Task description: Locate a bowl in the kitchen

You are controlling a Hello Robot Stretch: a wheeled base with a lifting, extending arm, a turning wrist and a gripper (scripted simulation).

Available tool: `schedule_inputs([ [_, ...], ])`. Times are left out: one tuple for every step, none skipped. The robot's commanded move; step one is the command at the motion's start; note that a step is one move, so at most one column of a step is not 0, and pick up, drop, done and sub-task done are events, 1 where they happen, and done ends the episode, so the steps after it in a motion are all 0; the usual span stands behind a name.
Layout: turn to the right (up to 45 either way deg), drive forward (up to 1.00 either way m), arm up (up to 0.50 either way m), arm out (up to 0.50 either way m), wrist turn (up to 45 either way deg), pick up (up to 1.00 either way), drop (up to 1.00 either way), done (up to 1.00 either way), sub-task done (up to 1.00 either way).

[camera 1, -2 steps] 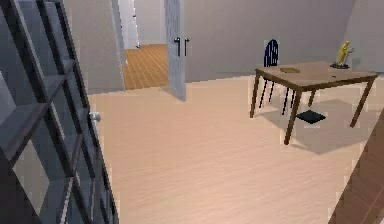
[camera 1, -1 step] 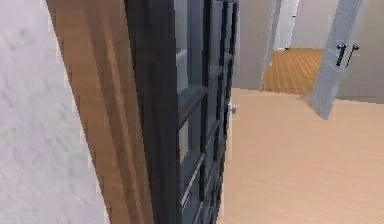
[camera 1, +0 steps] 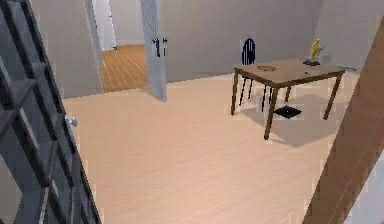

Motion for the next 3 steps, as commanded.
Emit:
schedule_inputs([
  [45.0,0.00,0.00,0.00,0.0,0.00,0.00,0.00,0.00],
  [45.0,0.00,0.00,0.00,0.0,0.00,0.00,0.00,0.00],
  [0.0,0.15,0.00,0.00,0.0,0.00,0.00,0.00,0.00],
])
